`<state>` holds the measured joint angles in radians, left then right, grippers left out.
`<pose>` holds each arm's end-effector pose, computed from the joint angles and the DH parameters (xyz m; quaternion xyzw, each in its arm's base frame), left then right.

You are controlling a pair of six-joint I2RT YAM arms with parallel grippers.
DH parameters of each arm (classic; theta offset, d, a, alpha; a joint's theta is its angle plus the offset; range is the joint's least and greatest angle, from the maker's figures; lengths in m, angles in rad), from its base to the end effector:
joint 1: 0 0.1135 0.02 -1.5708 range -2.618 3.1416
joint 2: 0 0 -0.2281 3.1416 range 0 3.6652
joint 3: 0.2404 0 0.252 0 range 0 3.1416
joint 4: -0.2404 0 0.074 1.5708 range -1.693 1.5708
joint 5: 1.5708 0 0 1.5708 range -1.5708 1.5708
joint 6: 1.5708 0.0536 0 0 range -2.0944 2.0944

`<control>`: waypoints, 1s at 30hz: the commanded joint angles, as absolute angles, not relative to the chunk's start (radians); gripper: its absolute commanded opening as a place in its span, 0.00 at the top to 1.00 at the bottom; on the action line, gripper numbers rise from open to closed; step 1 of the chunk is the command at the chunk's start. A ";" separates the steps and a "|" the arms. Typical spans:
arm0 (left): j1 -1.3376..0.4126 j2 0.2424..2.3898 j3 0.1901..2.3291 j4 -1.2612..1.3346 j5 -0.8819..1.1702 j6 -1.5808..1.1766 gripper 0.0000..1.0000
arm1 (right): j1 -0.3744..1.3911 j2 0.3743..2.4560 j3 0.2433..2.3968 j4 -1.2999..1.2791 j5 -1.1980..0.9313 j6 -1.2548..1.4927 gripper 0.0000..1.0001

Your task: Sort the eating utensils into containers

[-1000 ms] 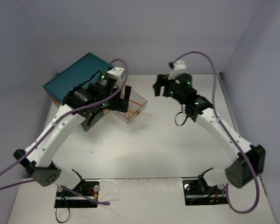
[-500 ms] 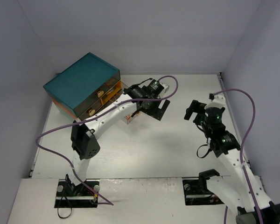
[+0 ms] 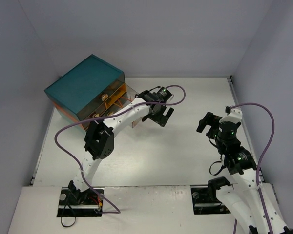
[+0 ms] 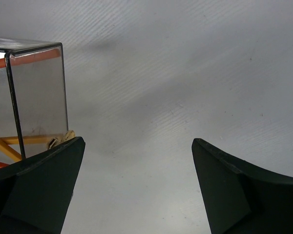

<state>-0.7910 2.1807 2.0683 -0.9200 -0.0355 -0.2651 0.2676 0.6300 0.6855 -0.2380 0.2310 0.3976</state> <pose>0.3290 -0.3300 0.2231 0.2460 0.9319 -0.1192 0.2383 0.1969 0.0413 0.2985 0.1232 0.7571 0.1238 0.6296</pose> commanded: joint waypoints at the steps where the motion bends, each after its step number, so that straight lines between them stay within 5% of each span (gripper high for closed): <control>1: -0.706 2.098 2.071 -0.920 -0.239 -0.185 0.08 | 0.263 0.639 0.686 -0.203 0.234 0.405 0.00; 30: -0.461 2.102 2.079 -0.914 -0.496 -0.070 0.08 | 0.263 0.624 0.692 -0.209 0.106 0.428 0.00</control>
